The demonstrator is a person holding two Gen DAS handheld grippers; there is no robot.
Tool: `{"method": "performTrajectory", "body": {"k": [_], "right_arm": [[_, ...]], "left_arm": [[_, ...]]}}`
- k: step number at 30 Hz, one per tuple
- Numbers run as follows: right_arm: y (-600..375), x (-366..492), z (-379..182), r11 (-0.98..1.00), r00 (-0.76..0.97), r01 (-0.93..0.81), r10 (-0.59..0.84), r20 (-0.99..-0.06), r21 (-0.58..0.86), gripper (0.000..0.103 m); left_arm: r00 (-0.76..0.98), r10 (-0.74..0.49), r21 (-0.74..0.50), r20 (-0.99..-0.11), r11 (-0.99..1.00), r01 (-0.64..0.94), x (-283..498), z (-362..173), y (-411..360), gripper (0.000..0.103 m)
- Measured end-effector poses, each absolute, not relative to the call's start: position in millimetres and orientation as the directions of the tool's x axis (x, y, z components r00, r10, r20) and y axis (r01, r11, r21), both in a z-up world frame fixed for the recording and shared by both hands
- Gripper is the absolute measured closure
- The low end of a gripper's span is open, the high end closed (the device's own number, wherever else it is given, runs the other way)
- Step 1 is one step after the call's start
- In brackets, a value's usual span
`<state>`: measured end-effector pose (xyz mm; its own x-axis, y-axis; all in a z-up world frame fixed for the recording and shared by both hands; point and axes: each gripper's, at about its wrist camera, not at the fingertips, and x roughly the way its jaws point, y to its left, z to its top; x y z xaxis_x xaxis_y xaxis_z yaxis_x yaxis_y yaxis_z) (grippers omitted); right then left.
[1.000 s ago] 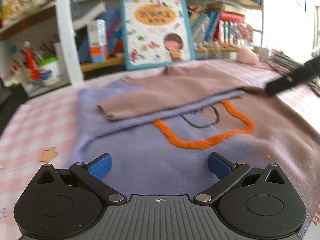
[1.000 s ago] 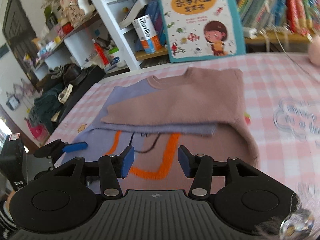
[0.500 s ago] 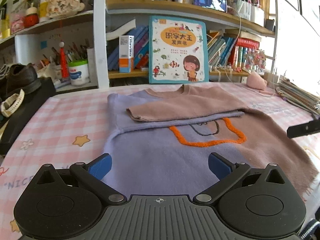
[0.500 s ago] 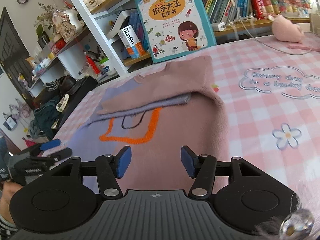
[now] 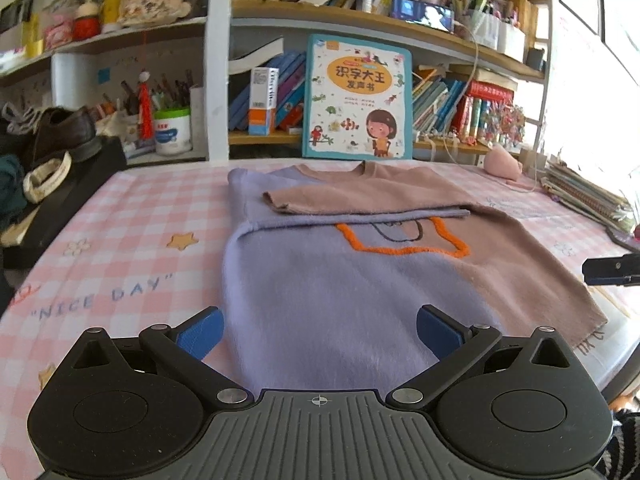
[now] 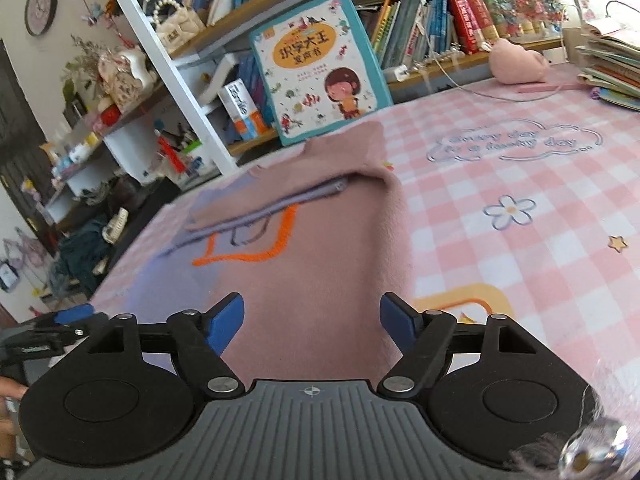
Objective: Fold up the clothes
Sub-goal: 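Move the right tool to the pink hem while the left tool moves to the lavender hem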
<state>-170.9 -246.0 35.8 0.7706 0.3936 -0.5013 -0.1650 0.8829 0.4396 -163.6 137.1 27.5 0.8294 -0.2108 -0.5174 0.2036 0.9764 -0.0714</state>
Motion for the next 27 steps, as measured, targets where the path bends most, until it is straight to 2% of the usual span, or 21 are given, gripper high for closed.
{"method": "performTrajectory", "body": {"k": [2,9,13,15,17,19,22,27], "right_arm": [[-245,-171,36,0.899,0.776,-0.152,0.366,-0.514,0.411,0.023],[-240,-172,31,0.942,0.778,-0.129,0.29,-0.558,0.309,0.021],[-242,-170,27,0.928,0.769,-0.132,0.318,-0.555,0.348,0.023],[-243,-171,28,0.926,0.773,-0.132,0.32,-0.548,0.354,0.024],[-244,-172,28,0.931,0.779,-0.125,0.306,-0.548,0.342,0.032],[-245,-172,28,0.939,0.781,-0.112,0.285,-0.555,0.324,0.042],[-247,-171,25,0.945,0.777,-0.095,0.266,-0.571,0.312,0.051],[-243,-170,21,0.961,0.777,-0.096,0.234,-0.584,0.258,0.066]], "left_arm": [[0.823,-0.208,-0.101,-0.529,0.978,0.182,-166,23,144,0.0],[0.829,-0.187,-0.134,-0.528,0.982,0.136,-173,17,163,0.0],[0.827,-0.226,-0.157,-0.514,0.973,0.169,-175,15,167,0.002],[0.825,-0.242,-0.171,-0.511,0.969,0.178,-174,14,168,0.008],[0.82,-0.229,-0.162,-0.524,0.972,0.167,-171,12,168,0.026],[0.815,-0.219,-0.158,-0.537,0.975,0.158,-169,9,169,0.039],[0.807,-0.21,-0.163,-0.552,0.976,0.143,-168,5,172,0.041],[0.807,-0.191,-0.145,-0.559,0.981,0.131,-167,2,174,0.056]]}}
